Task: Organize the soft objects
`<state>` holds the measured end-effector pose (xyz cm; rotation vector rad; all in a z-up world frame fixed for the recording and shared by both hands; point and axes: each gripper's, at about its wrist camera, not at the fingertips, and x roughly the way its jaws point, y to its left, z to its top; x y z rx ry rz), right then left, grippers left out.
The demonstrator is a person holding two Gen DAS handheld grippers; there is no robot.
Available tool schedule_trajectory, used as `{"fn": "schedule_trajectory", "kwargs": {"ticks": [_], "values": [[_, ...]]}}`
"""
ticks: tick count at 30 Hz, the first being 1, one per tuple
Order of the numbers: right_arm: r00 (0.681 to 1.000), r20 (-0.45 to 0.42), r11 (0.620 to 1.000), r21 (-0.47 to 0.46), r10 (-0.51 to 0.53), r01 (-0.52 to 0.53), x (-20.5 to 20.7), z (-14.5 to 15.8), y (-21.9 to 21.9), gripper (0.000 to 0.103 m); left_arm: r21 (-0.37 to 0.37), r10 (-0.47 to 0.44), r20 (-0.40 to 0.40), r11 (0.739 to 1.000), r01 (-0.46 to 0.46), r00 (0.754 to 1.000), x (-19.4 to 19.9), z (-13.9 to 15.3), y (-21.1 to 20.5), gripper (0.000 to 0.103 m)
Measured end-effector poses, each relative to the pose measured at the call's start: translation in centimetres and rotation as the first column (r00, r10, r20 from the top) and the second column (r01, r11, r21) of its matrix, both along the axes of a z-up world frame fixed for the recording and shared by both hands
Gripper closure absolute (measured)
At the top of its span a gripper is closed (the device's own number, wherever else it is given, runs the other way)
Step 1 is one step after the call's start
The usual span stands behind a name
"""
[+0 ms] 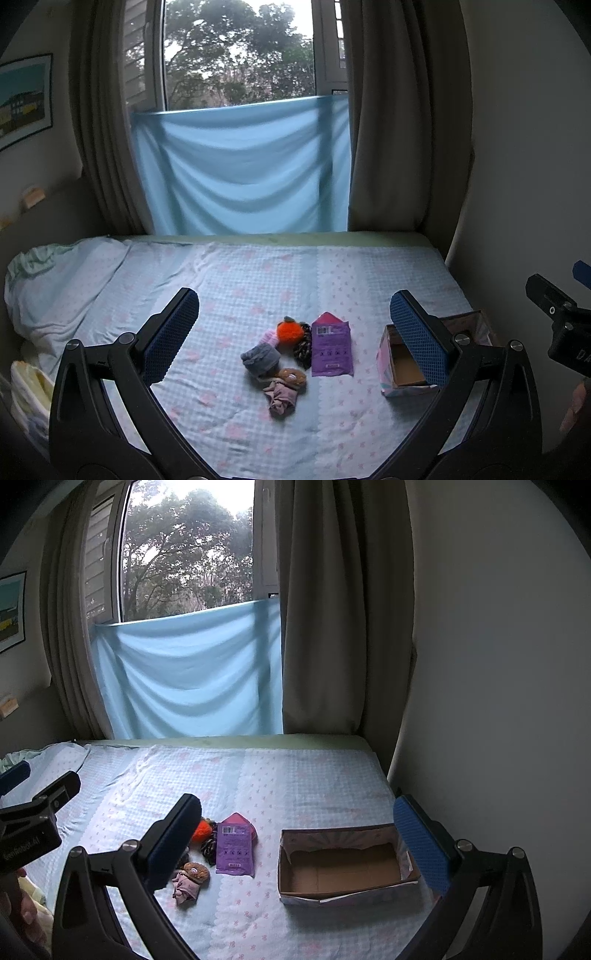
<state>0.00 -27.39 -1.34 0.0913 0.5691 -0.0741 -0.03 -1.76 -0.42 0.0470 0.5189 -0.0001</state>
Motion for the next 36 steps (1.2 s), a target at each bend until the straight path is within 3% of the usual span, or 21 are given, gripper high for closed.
{"fn": "schedule_trajectory", "kwargs": {"ticks": [26,32,36], "values": [[1.000,0.018,1.000,0.016,0.008,-0.008,-0.3,0.1,-0.1,0.000,0.003,-0.015,-0.017,1.000,0.016,1.000,0.3,-0.2,-0.7,0.000],[0.999,0.002,0.999,0.013,0.050,-0.050,0.4,0.6,-0.5,0.000,0.005,0.028,-0.013,1.000,-0.028,1.000,0.7,0.3,-0.5,0.000],[0.996,-0.009,0.996,0.007,0.093,-0.093,1.6,-0.3,-0.1,0.000,-0.001,0.034,-0.029,0.999,-0.034,0.999,1.1,-0.9,0.3,0.000]]}}
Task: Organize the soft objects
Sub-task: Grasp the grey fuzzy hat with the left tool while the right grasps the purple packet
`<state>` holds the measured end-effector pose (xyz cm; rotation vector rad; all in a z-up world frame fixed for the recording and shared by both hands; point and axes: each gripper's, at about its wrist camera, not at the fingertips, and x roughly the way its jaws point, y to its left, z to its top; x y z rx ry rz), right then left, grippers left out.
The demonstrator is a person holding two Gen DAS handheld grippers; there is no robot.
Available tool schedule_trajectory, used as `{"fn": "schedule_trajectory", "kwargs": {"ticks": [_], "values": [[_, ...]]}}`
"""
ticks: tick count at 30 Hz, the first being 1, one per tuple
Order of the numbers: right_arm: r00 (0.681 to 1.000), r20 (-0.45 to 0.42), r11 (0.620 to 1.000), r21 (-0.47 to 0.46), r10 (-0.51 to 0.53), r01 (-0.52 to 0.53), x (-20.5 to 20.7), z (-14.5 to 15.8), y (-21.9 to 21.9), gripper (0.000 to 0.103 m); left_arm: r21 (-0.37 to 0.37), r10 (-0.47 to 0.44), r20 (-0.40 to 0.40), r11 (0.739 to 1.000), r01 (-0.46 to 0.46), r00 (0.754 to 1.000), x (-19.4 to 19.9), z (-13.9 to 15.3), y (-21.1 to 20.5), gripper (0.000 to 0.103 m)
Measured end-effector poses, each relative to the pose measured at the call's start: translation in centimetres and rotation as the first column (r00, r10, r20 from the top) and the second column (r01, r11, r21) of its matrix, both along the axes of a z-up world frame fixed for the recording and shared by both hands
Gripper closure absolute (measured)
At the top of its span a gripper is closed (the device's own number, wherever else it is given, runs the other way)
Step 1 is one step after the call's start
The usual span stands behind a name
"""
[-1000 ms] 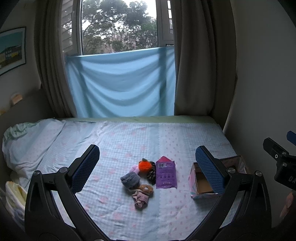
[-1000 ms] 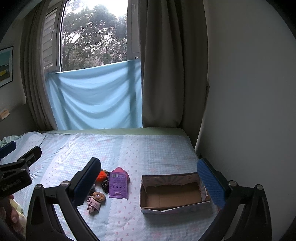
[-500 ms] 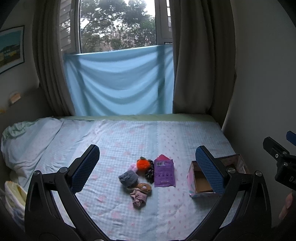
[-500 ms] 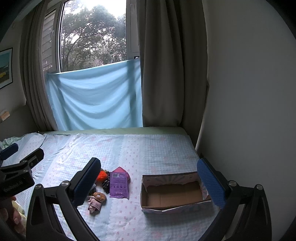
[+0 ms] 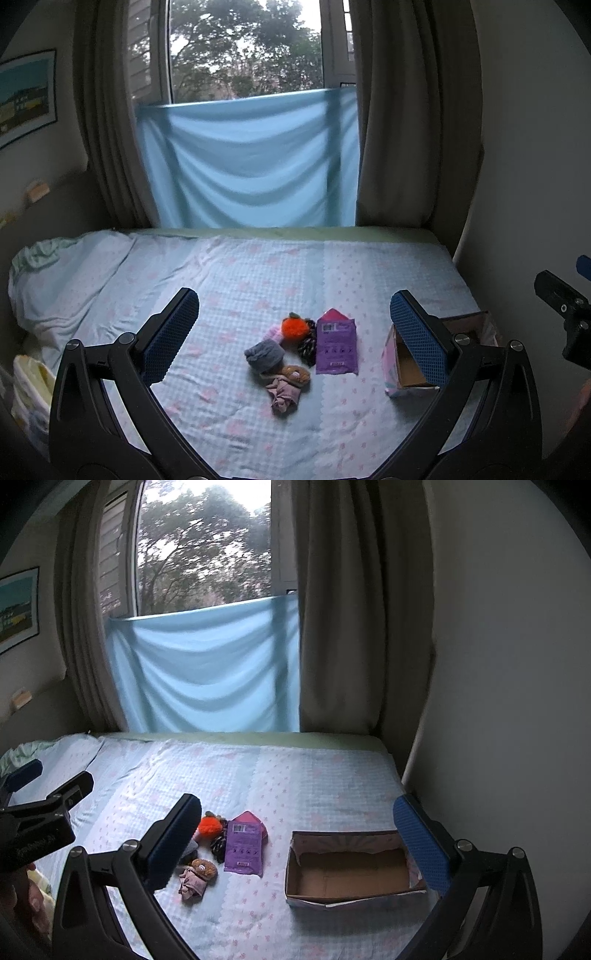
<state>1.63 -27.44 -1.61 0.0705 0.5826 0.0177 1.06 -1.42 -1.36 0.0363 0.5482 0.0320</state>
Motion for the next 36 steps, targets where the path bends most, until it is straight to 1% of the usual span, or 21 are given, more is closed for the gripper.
{"fn": "schedule_trajectory", "kwargs": {"ticks": [2,4,5,8,10,13,16,18,20,26,29,32,34,36], "values": [[1.000,-0.009,1.000,0.002,0.011,-0.011,0.8,-1.1,0.7,0.000,-0.016,-0.001,-0.032,1.000,0.001,0.999,0.5,-1.2,0.9,0.000],[0.999,-0.045,1.000,0.022,0.018,-0.017,1.9,-2.2,1.7,0.000,-0.022,-0.009,-0.101,1.000,0.007,0.995,1.6,-2.9,2.4,0.000],[0.998,-0.063,0.999,0.035,0.013,-0.010,2.6,-2.9,2.3,0.000,-0.020,-0.020,-0.124,1.000,0.018,0.992,2.0,-3.5,3.1,0.000],[0.994,-0.107,0.998,0.056,-0.013,0.019,4.4,-4.8,4.2,0.000,-0.009,-0.034,-0.168,0.999,0.033,0.985,3.6,-5.4,5.4,0.000],[0.990,-0.141,0.997,0.066,-0.029,0.039,5.7,-6.1,5.6,0.000,-0.025,-0.051,-0.212,0.999,0.047,0.976,5.3,-7.0,7.4,0.000],[0.982,-0.185,0.996,0.074,-0.040,0.054,7.9,-8.5,8.1,0.000,-0.047,-0.087,-0.250,0.996,0.078,0.964,7.9,-9.7,9.8,0.000],[0.974,-0.219,0.995,0.065,-0.057,0.073,10.3,-11.6,10.8,0.000,-0.061,-0.118,-0.300,0.993,0.104,0.947,10.9,-13.2,11.6,0.000],[0.970,-0.233,0.994,0.066,-0.066,0.084,11.6,-13.3,12.0,0.000,-0.082,-0.138,-0.328,0.990,0.118,0.935,12.8,-15.8,12.8,0.000],[0.964,-0.253,0.993,0.070,-0.077,0.097,13.0,-15.6,13.0,0.000,-0.100,-0.156,-0.351,0.987,0.129,0.923,14.5,-18.3,13.7,0.001],[0.940,-0.325,0.992,0.031,-0.108,0.124,17.2,-23.3,15.4,0.000,-0.110,-0.195,-0.387,0.980,0.164,0.901,18.5,-25.9,13.8,0.000],[0.925,-0.363,0.990,0.040,-0.113,0.137,19.3,-27.2,15.9,0.000,-0.121,-0.203,-0.407,0.978,0.168,0.890,20.2,-29.5,13.4,0.001],[0.910,-0.396,0.987,0.049,-0.122,0.153,21.3,-31.0,16.3,0.000,-0.116,-0.204,-0.430,0.979,0.170,0.880,21.8,-32.9,12.8,0.001],[0.900,-0.416,0.984,0.053,-0.131,0.168,22.8,-33.6,16.3,0.000,-0.119,-0.206,-0.443,0.978,0.170,0.873,22.7,-34.7,12.6,0.001],[0.893,-0.429,0.982,0.061,-0.136,0.179,24.1,-35.4,16.3,0.000,-0.119,-0.210,-0.452,0.977,0.175,0.867,23.5,-36.3,12.3,0.001]]}}
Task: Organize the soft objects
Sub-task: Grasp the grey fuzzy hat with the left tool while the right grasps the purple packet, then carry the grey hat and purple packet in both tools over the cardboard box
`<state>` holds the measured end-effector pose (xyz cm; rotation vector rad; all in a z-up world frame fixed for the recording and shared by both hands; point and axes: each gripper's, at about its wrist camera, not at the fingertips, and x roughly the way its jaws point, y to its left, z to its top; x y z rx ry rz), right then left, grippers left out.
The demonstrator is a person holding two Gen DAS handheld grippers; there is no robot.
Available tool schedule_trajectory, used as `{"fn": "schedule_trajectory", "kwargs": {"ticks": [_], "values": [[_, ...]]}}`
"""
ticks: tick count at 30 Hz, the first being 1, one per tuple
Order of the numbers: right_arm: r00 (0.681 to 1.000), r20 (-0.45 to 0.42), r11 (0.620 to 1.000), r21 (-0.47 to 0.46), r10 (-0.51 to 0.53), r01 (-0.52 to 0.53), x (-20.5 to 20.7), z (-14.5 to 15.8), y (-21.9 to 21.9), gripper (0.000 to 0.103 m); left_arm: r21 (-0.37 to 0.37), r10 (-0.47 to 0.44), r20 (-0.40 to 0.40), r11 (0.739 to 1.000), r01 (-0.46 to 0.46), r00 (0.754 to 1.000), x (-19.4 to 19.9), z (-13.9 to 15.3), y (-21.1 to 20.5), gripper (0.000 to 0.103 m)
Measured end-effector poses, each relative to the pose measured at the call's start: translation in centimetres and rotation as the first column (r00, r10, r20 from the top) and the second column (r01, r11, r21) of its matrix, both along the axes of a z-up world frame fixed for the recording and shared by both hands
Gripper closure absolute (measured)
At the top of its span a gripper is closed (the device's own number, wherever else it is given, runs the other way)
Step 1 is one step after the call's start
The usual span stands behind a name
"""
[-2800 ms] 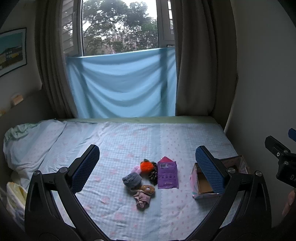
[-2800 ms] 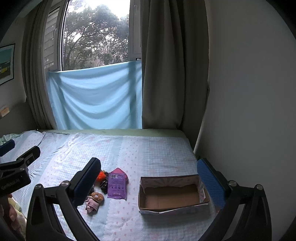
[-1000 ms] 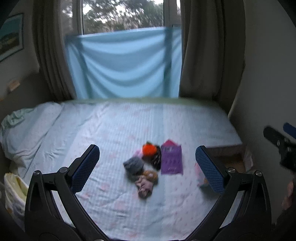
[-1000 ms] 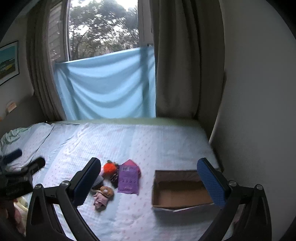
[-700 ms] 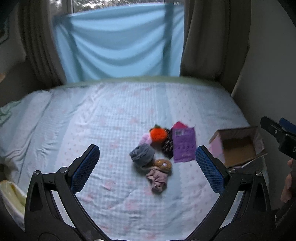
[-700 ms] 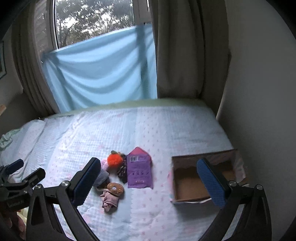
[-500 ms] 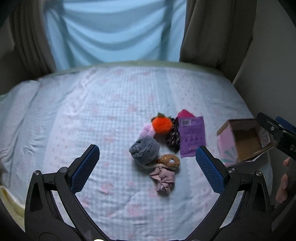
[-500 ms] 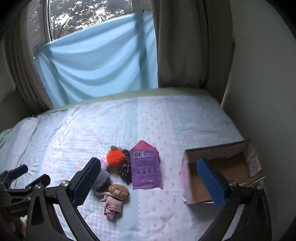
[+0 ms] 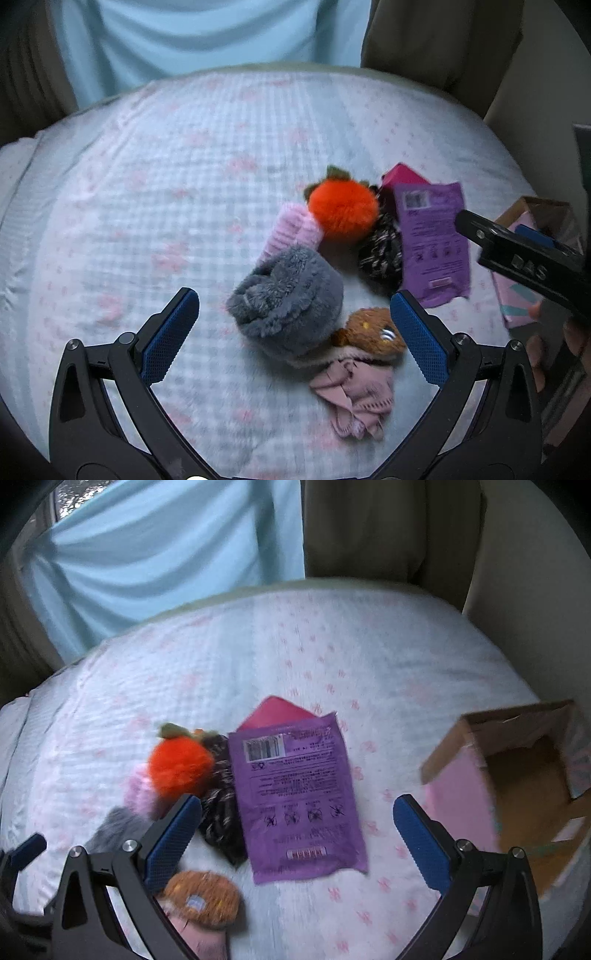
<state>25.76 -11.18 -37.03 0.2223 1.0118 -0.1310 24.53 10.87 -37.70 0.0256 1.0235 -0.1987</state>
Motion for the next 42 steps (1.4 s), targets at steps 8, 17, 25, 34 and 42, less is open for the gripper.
{"fn": "schedule_trajectory", "kwargs": {"ticks": [8,17,25,34,42], "values": [[0.997,-0.049,0.997,0.049,-0.059,0.061,3.8,-6.3,-0.7,0.000,0.038,-0.055,-0.007,0.998,0.055,0.998,2.4,-5.2,-2.2,0.002],[0.994,-0.052,0.992,0.085,-0.093,0.097,4.0,-8.7,-1.1,0.028,0.138,-0.031,-0.035,0.990,0.036,0.999,3.0,-7.9,-2.8,0.030],[0.993,-0.066,0.990,0.095,-0.093,0.100,2.4,-9.0,-0.6,0.060,0.133,-0.019,-0.028,0.991,0.022,0.999,2.7,-8.1,-2.0,0.045],[0.995,-0.047,0.986,0.135,-0.090,0.095,1.3,-7.9,-0.5,0.085,0.112,0.001,-0.022,0.994,0.002,1.000,2.0,-7.0,-1.3,0.052],[0.995,0.006,0.986,0.130,-0.103,0.101,0.7,-4.9,-0.9,0.085,0.094,-0.001,0.029,0.996,-0.001,1.000,1.0,-4.4,-1.4,0.052]]}}
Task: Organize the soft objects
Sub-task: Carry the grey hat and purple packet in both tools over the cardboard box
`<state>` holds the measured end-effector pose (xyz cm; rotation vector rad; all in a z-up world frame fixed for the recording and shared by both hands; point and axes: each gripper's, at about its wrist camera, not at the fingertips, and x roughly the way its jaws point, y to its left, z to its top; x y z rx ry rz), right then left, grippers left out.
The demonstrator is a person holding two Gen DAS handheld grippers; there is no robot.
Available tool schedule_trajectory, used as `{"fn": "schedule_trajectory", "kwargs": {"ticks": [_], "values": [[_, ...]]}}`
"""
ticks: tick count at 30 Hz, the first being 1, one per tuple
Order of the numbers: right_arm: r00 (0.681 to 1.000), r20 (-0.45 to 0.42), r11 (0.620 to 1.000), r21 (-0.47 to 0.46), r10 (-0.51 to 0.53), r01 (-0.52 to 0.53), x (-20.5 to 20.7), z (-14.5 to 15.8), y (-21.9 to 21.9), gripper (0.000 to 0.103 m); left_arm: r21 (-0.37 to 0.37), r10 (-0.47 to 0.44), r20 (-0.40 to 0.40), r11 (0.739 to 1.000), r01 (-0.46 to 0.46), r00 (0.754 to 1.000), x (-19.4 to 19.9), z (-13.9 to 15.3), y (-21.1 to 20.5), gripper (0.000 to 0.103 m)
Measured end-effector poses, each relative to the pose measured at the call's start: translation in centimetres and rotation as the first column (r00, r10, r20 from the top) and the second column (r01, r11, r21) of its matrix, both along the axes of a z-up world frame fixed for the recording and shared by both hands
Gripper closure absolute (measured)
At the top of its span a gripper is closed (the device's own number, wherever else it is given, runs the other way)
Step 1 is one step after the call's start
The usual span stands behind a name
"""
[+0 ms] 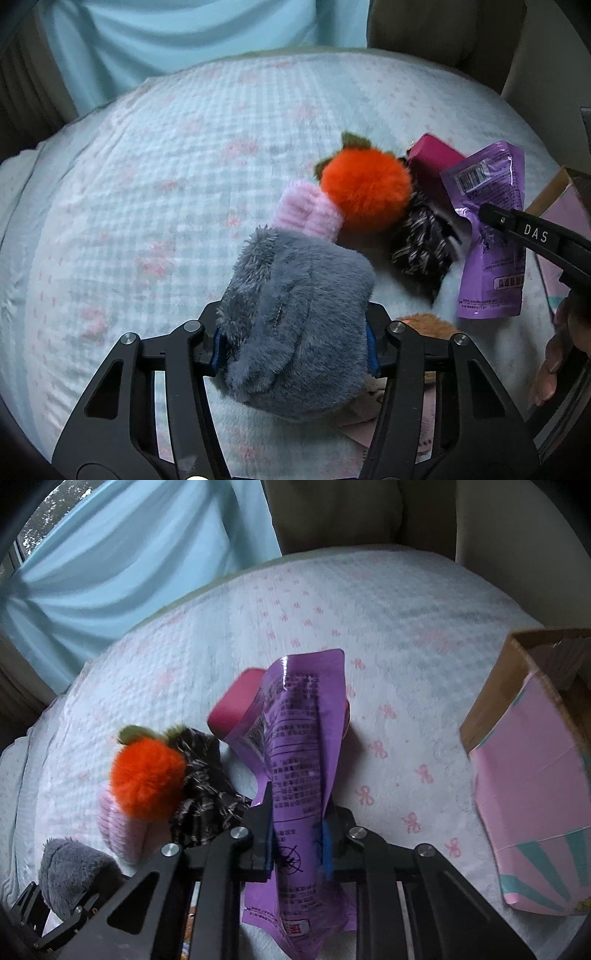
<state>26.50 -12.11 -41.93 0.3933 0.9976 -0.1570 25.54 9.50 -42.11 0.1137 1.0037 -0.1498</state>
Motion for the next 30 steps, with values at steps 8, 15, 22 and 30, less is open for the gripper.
{"fn": "schedule_trajectory", "kwargs": {"ticks": [8,15,22,30], "values": [[0.998,0.062,1.000,0.000,-0.011,0.011,-1.9,6.0,-0.5,0.085,-0.023,0.009,0.077,1.000,-0.008,0.997,-0.7,5.4,0.3,0.052],[0.996,0.091,1.000,-0.010,0.007,-0.006,-4.5,15.4,-1.2,0.085,-0.046,-0.030,0.169,0.998,0.038,0.985,-1.4,14.4,-0.5,0.052],[0.991,0.129,1.000,-0.016,0.025,-0.024,-7.6,24.0,-3.7,0.085,-0.071,-0.080,0.195,0.993,0.096,0.977,-2.9,23.1,-3.4,0.052],[0.988,0.154,1.000,-0.003,0.001,-0.001,-11.4,29.2,-10.5,0.085,-0.118,-0.103,0.208,0.985,0.129,0.973,-5.9,28.8,-9.9,0.052]]}}
